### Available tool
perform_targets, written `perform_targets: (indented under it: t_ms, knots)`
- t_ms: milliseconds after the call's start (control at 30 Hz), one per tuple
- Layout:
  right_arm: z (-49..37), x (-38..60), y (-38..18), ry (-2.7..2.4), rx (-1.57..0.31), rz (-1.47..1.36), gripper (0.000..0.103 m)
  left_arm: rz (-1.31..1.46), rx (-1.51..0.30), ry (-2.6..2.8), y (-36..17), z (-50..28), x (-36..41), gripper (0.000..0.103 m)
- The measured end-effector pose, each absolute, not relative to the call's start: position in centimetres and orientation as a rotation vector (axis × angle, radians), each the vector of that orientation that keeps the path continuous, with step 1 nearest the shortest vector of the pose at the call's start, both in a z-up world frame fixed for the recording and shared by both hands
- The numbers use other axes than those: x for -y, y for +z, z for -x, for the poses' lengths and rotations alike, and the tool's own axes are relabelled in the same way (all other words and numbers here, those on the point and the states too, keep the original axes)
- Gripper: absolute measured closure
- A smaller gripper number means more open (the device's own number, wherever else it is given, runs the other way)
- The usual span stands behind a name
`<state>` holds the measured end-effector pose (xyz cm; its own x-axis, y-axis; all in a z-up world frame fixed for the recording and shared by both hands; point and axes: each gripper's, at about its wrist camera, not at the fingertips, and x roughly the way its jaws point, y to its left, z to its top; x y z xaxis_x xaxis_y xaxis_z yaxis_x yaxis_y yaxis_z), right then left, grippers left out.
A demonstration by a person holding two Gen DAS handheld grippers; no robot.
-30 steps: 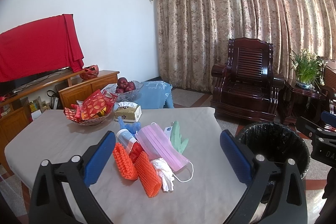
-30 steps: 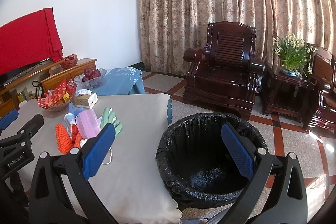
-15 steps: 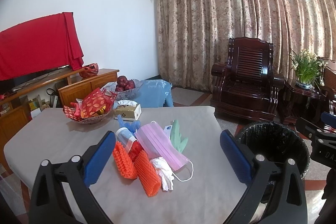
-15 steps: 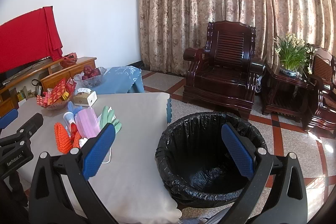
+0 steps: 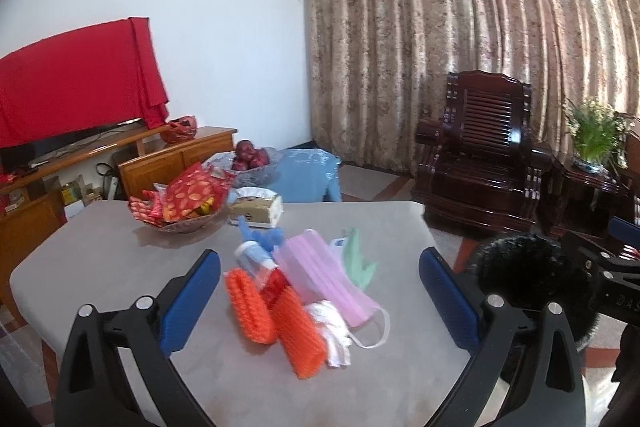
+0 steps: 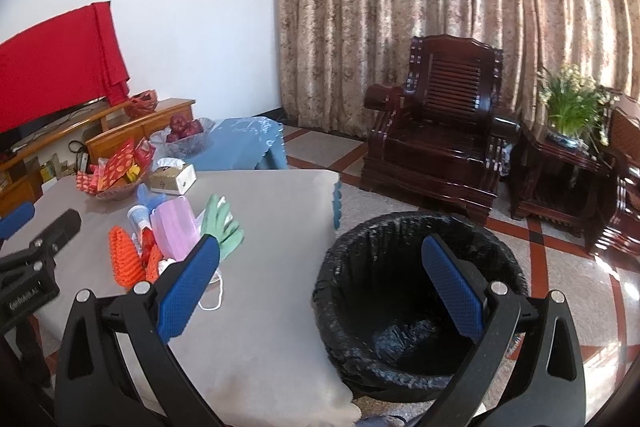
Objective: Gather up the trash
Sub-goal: 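Grasp an orange foam net with the left gripper while the right gripper grasps another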
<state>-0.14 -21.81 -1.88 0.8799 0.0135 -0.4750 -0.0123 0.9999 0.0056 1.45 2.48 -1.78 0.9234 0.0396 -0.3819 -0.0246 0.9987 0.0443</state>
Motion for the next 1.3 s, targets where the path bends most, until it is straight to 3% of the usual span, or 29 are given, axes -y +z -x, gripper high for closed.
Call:
perform_targets:
  t_ms: [400, 633, 967, 1067, 1133, 1200, 1300]
  knots:
    - [-6.4, 14.8, -6.5, 0.169, -0.551, 0.059, 0.005, -0.041, -0.51, 0.182, -6.3, -5.1, -12.1, 0.006]
    - [-10.4, 11.7, -10.3, 0.21, -0.608, 0.033, 0.005, -0.043, -0.558, 0.185, -9.3, -6.8, -13.6, 0.007]
    - [-12.9, 11.0, -13.4, 0.183, -0.695, 0.049, 0.028, -0.015, -0.665, 0.132, -13.5, -11.6, -12.1, 0.019]
    - [-12.8, 10.9, -13.3, 0.195, -0.701, 0.049, 0.033, -0.029, -0.699, 0.129, -15.0, -12.9, -11.7, 0.032]
    - [-12.7, 10.7, -13.3, 0.21, -0.701, 0.058, 0.038, -0.005, -0.736, 0.107, -15.9, -13.5, -11.9, 0.059]
    - [-12.5, 10.0, -13.2, 0.235, -0.7, 0.072, 0.044, 0.05, -0.755, 0.072, -16.3, -13.6, -12.5, 0.076]
    - [-12.1, 8.8, -13.2, 0.279, -0.696, 0.078, 0.047, 0.06, -0.736, 0.075, -15.8, -12.9, -13.1, 0.078]
